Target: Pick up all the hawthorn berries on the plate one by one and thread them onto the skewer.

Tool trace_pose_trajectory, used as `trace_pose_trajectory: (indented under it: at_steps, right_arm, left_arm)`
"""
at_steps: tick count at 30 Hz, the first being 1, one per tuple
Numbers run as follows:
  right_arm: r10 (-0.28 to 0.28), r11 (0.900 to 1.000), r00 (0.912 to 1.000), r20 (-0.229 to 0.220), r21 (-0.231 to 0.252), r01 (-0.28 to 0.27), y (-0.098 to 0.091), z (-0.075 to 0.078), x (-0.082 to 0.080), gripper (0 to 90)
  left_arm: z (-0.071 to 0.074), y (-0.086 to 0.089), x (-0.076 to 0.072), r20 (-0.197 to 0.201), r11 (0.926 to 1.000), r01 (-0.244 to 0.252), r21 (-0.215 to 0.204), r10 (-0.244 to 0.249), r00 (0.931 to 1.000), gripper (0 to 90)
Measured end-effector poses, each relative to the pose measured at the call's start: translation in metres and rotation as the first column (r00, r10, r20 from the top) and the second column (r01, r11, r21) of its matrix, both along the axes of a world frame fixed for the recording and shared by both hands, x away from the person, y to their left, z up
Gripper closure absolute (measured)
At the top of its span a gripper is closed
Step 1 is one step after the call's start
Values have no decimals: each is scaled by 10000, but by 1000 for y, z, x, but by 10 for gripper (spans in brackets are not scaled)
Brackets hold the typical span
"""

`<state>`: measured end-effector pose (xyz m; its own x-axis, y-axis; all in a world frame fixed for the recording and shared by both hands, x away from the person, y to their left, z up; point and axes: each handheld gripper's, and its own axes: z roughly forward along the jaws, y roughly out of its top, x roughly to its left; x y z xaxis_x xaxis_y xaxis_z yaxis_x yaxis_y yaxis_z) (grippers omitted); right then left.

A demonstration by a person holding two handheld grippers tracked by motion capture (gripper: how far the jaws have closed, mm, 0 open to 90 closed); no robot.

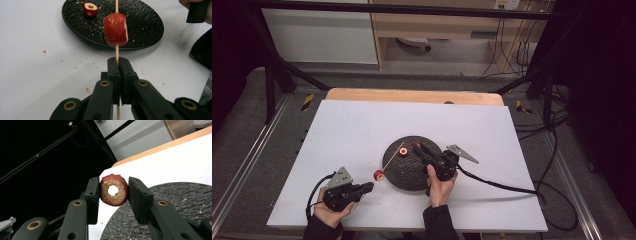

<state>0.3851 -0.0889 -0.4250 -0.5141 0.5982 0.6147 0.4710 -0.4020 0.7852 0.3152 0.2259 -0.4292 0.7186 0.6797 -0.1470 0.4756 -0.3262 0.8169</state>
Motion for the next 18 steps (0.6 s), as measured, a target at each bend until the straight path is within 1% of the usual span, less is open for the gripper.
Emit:
trace_pose_trajectory:
  at_steps: [5, 6, 8, 11, 13, 18]
  right_arm:
    - [-236, 9996, 9996, 125, 149, 235, 0, 1, 4, 630]
    - [-236, 9994, 9997, 83, 251, 234, 0, 2, 5, 630]
    - [-333, 9991, 9993, 156, 253, 329, -1, 3, 6, 630]
    - [-343, 9987, 9994, 99, 384, 339, -2, 4, 8, 630]
    - [-368, 9985, 9992, 186, 424, 360, -2, 4, 10, 630]
    - [-405, 9969, 9991, 93, 677, 398, -1, 5, 11, 630]
  left_arm:
    - [-1, -3, 0, -54, 10000, 54, 14, -54, 10000, 884]
    - [-1, -3, 0, -60, 10000, 55, -6, -55, 10000, 884]
    - [-1, -4, -1, -45, 10000, 53, -29, -53, 10000, 884]
    - [-1, -5, -1, -48, 10000, 32, -83, -32, 10000, 884]
    - [-1, -7, -1, -66, 10000, 40, -68, -41, 10000, 884]
    - [-2, -11, -2, -141, 9999, 21, -123, -23, 9999, 884]
